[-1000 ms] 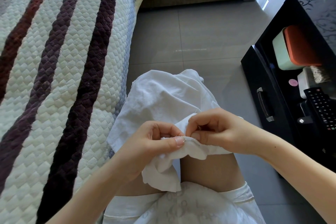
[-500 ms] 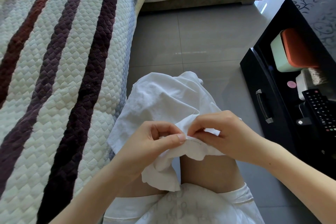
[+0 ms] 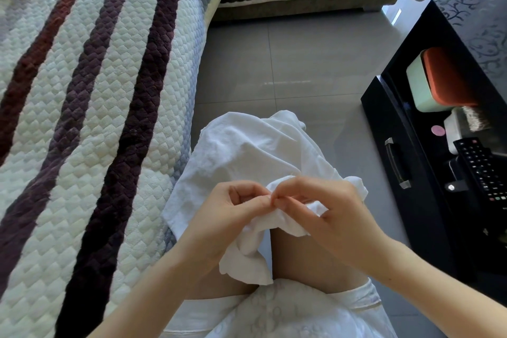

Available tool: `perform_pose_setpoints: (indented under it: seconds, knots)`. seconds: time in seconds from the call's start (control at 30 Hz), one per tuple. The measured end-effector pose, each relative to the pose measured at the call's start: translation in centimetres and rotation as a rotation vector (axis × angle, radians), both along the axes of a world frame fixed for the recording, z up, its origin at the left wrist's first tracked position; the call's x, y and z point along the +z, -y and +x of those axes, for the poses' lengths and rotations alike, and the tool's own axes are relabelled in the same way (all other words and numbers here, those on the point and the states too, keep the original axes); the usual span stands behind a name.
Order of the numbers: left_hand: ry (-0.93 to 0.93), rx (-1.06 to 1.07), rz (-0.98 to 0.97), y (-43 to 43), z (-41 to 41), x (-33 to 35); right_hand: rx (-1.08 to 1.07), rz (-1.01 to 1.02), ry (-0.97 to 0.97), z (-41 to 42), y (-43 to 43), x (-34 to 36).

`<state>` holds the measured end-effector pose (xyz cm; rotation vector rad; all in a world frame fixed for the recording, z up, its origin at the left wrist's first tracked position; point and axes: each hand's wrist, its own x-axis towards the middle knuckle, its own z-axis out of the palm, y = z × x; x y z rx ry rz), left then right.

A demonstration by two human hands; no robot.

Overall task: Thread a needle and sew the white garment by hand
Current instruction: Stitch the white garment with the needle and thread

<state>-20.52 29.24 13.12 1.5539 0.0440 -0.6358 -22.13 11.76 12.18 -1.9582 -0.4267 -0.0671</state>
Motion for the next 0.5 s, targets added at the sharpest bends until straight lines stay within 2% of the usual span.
perform_pose_setpoints:
  seconds: [0.1, 0.2, 0.3, 0.5]
  knots:
    - [-0.013, 0.027, 0.018, 0.1, -0.1, -0.1, -0.123, -0.111, 0.222, -0.1, -0.2, -0.4]
    - [-0.016, 0.108, 0.090, 0.7, -0.3, -0.2, -0.186, -0.047, 0.270, -0.3, -0.2, 0.0]
    - [-0.003, 0.149, 0.191, 0.8, -0.5, -0.8, -0.164, 0.140, 0.151, -0.7, 0.5, 1.0]
    - [-0.043, 0.217, 0.135, 0.4, -0.7, -1.0, -0.093, 0.464, -0.183, -0.2, 2.3, 2.6]
